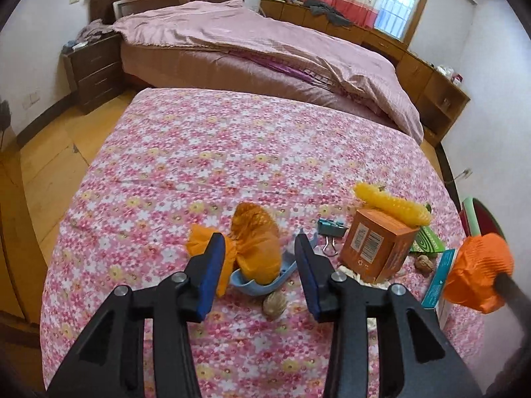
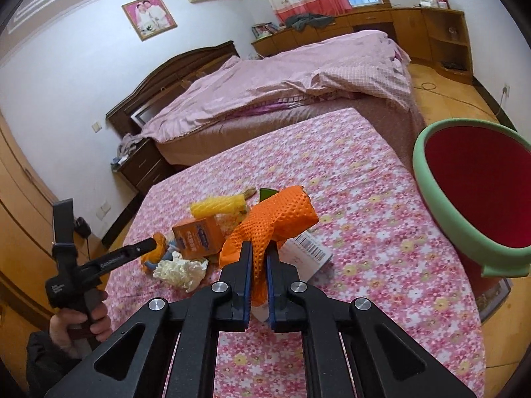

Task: Collect trash
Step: 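Grasp the orange cloth with the left tool, then carry the orange cloth and orange mesh bag over the red bin with both tools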

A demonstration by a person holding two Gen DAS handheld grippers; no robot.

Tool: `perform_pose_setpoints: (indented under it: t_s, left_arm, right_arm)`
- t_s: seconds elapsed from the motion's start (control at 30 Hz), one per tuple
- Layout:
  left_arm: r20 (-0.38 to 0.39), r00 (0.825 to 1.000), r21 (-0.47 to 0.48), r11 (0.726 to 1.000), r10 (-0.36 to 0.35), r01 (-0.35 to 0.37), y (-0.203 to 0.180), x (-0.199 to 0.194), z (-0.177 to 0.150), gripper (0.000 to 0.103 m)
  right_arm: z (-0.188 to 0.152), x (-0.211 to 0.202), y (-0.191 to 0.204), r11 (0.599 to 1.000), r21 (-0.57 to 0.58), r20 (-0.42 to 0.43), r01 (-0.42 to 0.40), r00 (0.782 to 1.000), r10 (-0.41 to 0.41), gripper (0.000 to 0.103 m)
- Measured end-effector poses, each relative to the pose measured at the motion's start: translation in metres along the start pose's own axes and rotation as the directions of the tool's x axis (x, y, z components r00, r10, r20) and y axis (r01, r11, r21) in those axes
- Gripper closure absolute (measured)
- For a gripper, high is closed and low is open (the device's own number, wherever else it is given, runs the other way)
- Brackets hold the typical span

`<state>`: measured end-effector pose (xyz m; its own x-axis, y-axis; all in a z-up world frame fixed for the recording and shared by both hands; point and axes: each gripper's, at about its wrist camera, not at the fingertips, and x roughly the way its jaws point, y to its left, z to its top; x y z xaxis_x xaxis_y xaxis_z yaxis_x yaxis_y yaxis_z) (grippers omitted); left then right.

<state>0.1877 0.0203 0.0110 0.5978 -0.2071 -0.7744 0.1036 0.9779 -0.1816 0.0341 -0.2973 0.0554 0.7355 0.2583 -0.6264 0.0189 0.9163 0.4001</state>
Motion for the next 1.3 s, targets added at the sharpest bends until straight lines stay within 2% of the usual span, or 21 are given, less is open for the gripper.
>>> perform_pose_setpoints:
  t_s: [0.1,0.13,0.17,0.33,0.53,0.77,1.07,1.3]
  left_arm:
    - [-0.012,1.0,0.049,0.998,0.025,-0.024,-0.007,0.009,0.0,0.063]
    - [-0.02,0.999,0.046,0.999,0.027,-0.026,-0.007,0.013,0.001,0.076]
    - [-0.035,0.999,0.034,0.999,0.029,-0.028,-0.005,0.018,0.001,0.084]
    - [-0.009,0.999,-0.029,0.999,-0.043,0.042,0.009,0.013,0.0,0.091]
    - [0.094,0.99,-0.054,0.992,-0.106,0.112,0.015,-0.026,0.002,0.092]
    - [0.184,0.97,-0.045,0.985,-0.156,0.167,-0.001,-0.077,-0.003,0.092]
    - [0.218,0.944,0.027,0.968,-0.25,0.25,-0.055,-0.124,-0.016,0.092]
    - [0.199,0.926,0.105,0.947,-0.32,0.304,-0.108,-0.132,-0.02,0.092]
  right_arm:
    - [0.0,-0.001,-0.002,1.0,0.004,0.002,-0.005,1.0,0.005,0.096]
    - [0.0,0.0,-0.003,1.0,0.006,0.0,-0.007,1.0,0.007,0.096]
    - [0.0,0.0,-0.004,1.0,0.008,-0.002,-0.008,1.0,0.008,0.096]
    - [-0.001,-0.003,-0.01,1.0,0.019,0.005,-0.009,1.0,0.009,0.096]
    - [-0.002,-0.012,-0.013,0.999,0.027,0.025,-0.02,0.999,0.02,0.096]
    - [-0.005,-0.035,-0.013,0.999,0.018,0.072,-0.033,0.997,0.032,0.096]
    - [-0.007,-0.082,-0.025,0.999,0.031,0.168,-0.023,0.986,0.017,0.096]
    - [-0.004,-0.118,-0.051,0.997,0.076,0.245,0.009,0.969,-0.028,0.096]
